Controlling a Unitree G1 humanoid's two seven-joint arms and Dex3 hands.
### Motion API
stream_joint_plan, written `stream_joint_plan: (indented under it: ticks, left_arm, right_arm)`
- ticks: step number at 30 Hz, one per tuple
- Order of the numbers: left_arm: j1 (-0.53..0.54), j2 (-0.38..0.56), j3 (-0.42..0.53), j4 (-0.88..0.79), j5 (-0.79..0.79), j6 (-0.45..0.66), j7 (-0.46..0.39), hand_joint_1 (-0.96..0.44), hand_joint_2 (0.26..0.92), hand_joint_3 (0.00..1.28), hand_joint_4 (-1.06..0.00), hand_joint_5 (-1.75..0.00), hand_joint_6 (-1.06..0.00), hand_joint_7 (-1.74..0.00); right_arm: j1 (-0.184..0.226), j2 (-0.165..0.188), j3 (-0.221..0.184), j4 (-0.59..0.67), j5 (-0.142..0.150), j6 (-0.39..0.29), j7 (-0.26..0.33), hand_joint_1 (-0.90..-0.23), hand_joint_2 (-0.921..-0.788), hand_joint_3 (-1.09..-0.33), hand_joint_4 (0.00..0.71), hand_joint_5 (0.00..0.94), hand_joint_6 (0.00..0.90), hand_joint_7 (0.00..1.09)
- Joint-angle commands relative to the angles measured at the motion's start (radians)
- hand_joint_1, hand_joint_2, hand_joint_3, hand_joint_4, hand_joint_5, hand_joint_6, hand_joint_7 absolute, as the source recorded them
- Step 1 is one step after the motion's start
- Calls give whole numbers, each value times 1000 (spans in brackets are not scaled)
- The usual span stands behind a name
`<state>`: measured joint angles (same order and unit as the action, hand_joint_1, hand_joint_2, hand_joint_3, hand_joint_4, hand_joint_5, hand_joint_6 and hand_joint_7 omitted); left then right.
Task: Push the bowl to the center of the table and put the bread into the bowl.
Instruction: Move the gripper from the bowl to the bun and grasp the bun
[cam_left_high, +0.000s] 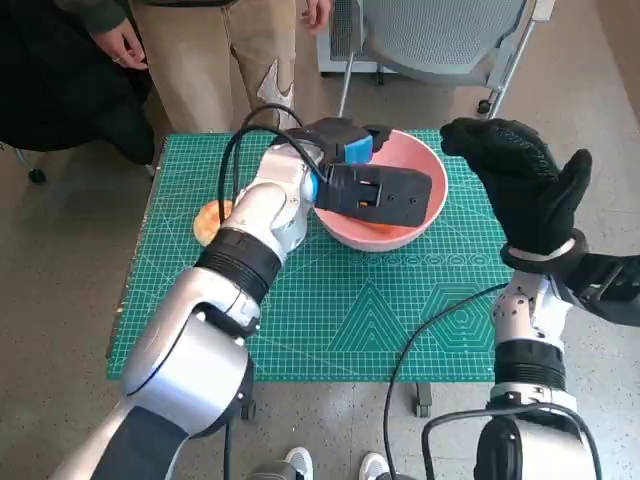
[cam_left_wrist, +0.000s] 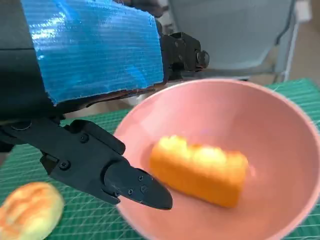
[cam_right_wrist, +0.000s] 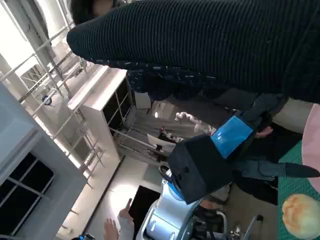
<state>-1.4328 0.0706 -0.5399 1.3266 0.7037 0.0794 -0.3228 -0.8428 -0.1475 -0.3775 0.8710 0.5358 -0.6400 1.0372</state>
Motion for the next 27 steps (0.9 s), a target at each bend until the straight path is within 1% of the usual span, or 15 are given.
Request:
stream_joint_plan:
  ticks: [1, 5, 10, 15, 19, 23, 27]
  left_arm:
    - [-47, 51, -15, -36, 13, 16, -30, -653, 824, 7, 1, 1, -47, -3]
    - [-54, 91, -20, -78, 17, 24, -56, -661, 826, 6, 1, 1, -49, -4]
    - [-37, 202, 5, -226, 6, 42, -113, -653, 825, 4, 1, 1, -60, -9]
    - [25, 331, 44, -445, 9, 111, -191, -628, 819, 1, 1, 1, -73, -13]
    - [70, 400, 63, -572, 21, 172, -237, -619, 802, 0, 1, 1, -78, -14]
    - [134, 482, 78, -728, 48, 235, -285, -617, 792, 0, 1, 1, -80, -14]
    - [181, 530, 87, -818, 77, 280, -319, -617, 791, 1, 1, 1, -82, -14]
  right_arm:
    - [4, 9, 9, 21, -7, 0, -6, -653, -921, -675, 139, 0, 196, 28]
    - [0, 10, 12, 25, -8, 0, -8, -650, -921, -676, 139, 0, 196, 28]
    - [-8, 17, 18, 34, -12, -4, -13, -655, -921, -676, 138, 0, 195, 28]
    - [-19, 26, 23, 42, -11, -4, -8, -675, -921, -677, 138, 0, 195, 28]
    - [-31, 29, 25, 54, -7, -2, 2, -686, -921, -683, 139, 1, 195, 28]
    - [-48, 30, 24, 79, 0, 3, 19, -678, -921, -683, 138, 0, 192, 27]
    - [-64, 28, 19, 107, 1, 2, 32, -671, -921, -680, 139, 1, 193, 27]
